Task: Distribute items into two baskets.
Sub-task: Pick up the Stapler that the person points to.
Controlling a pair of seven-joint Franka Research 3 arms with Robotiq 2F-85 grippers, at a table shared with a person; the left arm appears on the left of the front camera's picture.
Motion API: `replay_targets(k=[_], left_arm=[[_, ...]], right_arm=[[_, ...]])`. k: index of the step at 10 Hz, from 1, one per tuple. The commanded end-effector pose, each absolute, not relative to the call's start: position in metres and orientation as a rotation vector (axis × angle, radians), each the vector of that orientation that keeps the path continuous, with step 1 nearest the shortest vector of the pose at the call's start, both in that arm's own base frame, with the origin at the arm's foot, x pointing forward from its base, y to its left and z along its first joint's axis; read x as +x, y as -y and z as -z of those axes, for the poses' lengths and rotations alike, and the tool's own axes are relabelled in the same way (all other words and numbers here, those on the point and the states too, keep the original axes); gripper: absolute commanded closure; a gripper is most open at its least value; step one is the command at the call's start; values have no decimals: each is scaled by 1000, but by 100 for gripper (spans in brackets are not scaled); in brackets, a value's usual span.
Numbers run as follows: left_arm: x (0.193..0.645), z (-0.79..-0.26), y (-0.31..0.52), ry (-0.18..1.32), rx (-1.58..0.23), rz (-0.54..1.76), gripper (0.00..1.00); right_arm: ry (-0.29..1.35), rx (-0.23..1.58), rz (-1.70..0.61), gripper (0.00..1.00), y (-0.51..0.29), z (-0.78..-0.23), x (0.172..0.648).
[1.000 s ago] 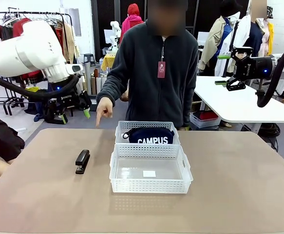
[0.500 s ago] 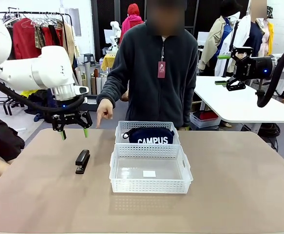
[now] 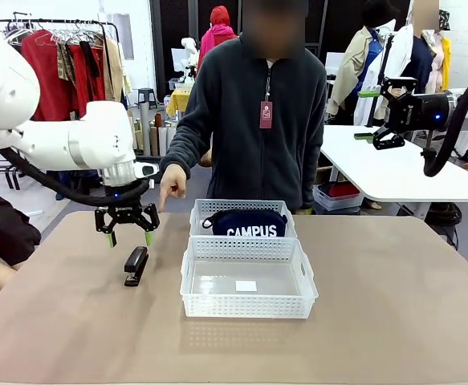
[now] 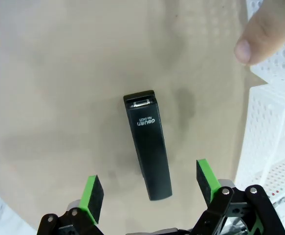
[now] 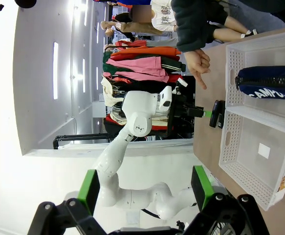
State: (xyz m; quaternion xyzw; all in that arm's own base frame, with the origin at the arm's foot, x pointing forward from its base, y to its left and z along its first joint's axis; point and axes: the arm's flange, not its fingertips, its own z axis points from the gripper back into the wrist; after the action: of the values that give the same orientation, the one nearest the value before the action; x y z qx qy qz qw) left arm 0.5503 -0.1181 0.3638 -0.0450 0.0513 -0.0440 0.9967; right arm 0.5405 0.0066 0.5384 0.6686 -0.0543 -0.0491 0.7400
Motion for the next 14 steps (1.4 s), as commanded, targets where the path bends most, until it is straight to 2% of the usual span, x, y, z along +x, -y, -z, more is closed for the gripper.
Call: replay_targets(k=[1,6,8,14], left_arm=[[538,-359,125,-55,-36,86,0],[546,-355,125,-83,-71,110,0],[538,-355,125,-128,-62,199,0],[533,-344,131,-126,-50,164,0]], right_arm=[[119,1467,105,0,-7,-540,539],[119,1467,105,0,-7,-540,539],[119,1467,105,0,-7,-540,539],[119,1467,105,0,-7,-540,539]])
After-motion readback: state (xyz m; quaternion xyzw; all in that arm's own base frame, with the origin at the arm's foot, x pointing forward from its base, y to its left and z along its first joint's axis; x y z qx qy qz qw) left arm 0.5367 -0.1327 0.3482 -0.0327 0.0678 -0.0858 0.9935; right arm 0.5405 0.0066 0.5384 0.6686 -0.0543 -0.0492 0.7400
